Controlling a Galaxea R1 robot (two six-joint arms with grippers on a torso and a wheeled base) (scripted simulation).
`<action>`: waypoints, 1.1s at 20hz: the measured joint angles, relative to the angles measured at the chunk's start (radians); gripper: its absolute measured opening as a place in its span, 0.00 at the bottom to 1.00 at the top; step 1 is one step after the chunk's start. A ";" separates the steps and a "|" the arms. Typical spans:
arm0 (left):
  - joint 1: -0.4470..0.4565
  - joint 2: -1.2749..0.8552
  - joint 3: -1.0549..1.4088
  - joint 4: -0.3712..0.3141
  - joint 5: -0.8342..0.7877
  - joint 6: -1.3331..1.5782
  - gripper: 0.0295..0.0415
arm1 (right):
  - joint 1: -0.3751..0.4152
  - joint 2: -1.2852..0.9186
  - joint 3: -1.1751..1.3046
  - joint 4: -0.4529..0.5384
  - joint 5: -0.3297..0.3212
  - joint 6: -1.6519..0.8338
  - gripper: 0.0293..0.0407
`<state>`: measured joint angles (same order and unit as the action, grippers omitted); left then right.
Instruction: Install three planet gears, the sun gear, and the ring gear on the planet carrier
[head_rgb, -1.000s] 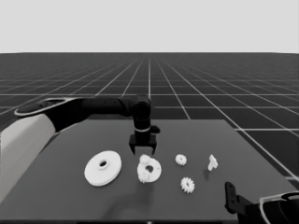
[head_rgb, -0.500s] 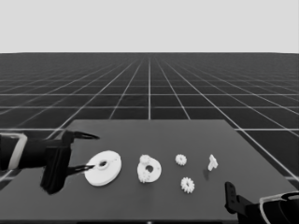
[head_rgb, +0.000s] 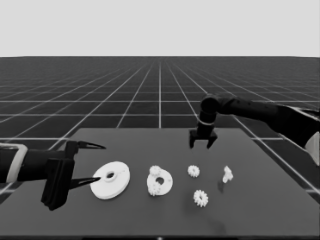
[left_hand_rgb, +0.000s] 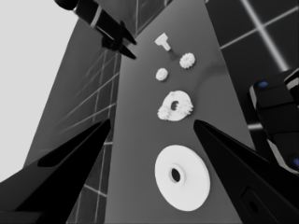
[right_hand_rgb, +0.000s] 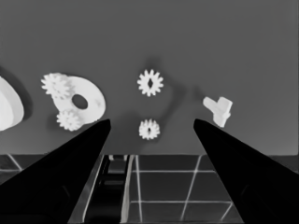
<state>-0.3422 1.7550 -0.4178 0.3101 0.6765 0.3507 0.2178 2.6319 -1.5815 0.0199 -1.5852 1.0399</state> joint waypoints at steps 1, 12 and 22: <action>0.000 0.000 0.000 0.000 0.000 0.000 0.75 | 0.000 0.005 -0.011 0.000 -0.001 -0.001 0.81; 0.000 0.000 0.000 0.000 0.000 0.000 0.75 | -0.374 0.085 -0.212 -0.303 0.217 -0.088 0.50; 0.000 0.000 0.000 0.000 0.000 0.000 0.75 | -0.277 0.014 -0.034 -0.209 0.108 -0.006 0.17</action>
<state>-0.3422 1.7549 -0.4178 0.3101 0.6764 0.3508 -0.0593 2.6457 -1.6154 -0.1896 -1.4774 1.0342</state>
